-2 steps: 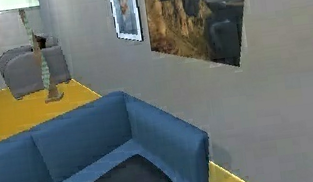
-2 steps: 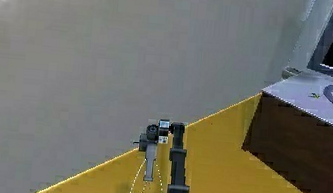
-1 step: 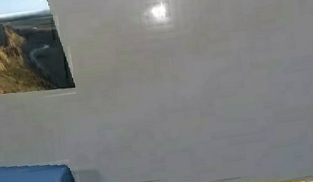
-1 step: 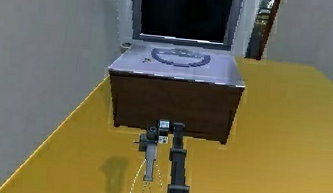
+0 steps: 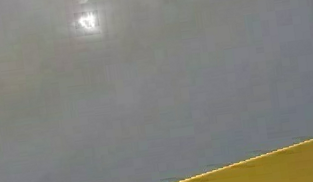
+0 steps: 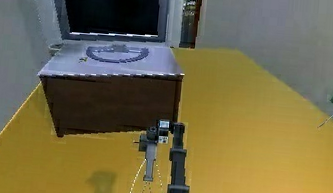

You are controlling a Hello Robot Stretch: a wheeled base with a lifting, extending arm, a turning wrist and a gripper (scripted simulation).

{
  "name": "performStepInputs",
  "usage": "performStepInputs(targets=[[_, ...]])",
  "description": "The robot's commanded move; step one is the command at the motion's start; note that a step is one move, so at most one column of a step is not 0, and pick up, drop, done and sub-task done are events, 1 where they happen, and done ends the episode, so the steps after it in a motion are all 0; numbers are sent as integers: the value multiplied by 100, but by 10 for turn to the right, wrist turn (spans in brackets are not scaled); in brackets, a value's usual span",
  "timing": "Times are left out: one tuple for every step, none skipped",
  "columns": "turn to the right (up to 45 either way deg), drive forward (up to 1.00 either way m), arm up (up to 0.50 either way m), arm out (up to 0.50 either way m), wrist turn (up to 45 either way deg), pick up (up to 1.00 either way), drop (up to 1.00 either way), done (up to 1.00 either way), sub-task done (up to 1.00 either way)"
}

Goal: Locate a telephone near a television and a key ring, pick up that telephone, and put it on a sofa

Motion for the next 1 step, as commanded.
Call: performStepInputs(targets=[[-450, 0, 0, 0, 0, 0, 0, 0, 0]])
